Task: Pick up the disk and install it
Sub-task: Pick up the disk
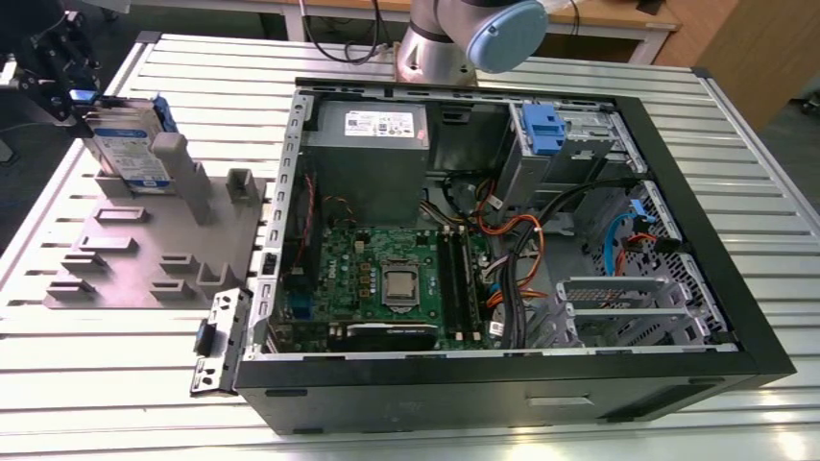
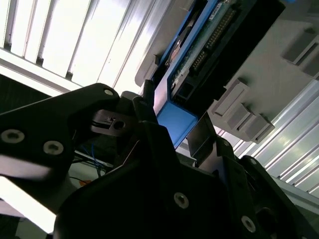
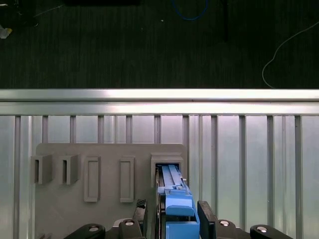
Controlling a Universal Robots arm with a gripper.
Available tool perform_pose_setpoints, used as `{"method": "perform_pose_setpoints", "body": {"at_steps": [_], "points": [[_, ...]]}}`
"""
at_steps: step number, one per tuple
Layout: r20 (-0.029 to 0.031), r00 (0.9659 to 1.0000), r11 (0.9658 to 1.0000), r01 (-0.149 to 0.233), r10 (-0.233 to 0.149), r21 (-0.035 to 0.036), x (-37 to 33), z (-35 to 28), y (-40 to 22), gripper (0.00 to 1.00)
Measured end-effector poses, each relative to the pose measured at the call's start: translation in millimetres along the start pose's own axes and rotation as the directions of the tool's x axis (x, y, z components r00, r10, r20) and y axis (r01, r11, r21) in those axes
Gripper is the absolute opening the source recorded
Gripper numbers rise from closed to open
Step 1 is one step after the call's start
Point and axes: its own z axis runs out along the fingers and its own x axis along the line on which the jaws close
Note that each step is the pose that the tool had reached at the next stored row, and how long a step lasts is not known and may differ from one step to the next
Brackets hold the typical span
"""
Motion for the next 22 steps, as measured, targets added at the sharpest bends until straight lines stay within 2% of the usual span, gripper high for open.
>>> {"method": "perform_pose_setpoints", "body": {"at_steps": [1,2,4,5,19,22], "points": [[0.0,1.0,1.0,0.0,0.0,0.0,0.0,0.0,0.0,0.52],[0.0,1.0,1.0,0.0,0.0,0.0,0.0,0.0,0.0,0.45],[0.0,1.0,1.0,0.0,0.0,0.0,0.0,0.0,0.0,0.45],[0.0,1.0,1.0,0.0,0.0,0.0,0.0,0.0,0.0,0.38],[0.0,1.0,1.0,0.0,0.0,-0.0001,0.1,-0.6,0.0,0.38],[-0.0001,1.0,1.0,-0.002,0.002,-0.0035,0.1,-0.5,0.0,0.38]]}}
